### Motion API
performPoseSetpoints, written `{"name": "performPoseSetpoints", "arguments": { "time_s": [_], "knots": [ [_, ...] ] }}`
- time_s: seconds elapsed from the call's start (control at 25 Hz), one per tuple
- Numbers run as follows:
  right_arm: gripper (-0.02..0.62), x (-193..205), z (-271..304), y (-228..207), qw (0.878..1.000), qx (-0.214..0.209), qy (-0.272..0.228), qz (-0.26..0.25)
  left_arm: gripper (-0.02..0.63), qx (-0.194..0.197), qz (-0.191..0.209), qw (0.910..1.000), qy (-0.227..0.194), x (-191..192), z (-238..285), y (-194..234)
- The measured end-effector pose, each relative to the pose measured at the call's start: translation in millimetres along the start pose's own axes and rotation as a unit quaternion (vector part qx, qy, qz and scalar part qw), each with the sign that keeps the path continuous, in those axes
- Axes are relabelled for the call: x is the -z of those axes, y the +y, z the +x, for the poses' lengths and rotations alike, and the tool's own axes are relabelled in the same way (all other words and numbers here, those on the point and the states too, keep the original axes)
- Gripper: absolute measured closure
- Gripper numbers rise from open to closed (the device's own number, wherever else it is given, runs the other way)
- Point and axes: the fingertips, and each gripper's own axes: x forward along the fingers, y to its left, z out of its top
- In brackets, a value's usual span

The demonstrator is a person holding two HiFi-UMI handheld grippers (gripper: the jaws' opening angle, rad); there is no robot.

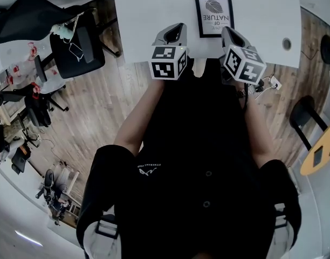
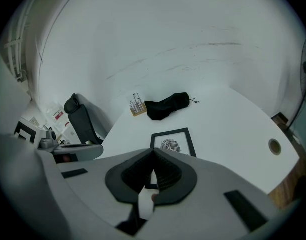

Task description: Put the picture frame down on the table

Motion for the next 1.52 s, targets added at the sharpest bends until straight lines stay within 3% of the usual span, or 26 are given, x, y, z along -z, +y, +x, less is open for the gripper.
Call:
{"name": "performPoseSetpoints", "arguments": {
  "time_s": [0.52, 0.92, 1.52],
  "knots": [
    [0.597, -30, -51, 17, 0.997, 0.001, -0.071, -0.021, 0.600, 0.018, 0.022, 0.9973, -0.067, -44, -40, -20],
    [0.597, -58, -85, 17, 0.991, 0.011, -0.130, -0.010, 0.600, 0.027, 0.060, 0.9898, -0.127, -84, -75, -43],
    [0.597, -108, -163, 15, 0.972, 0.023, -0.232, -0.013, 0.600, 0.021, 0.099, 0.9605, -0.259, -162, -137, -72]
  ]
}}
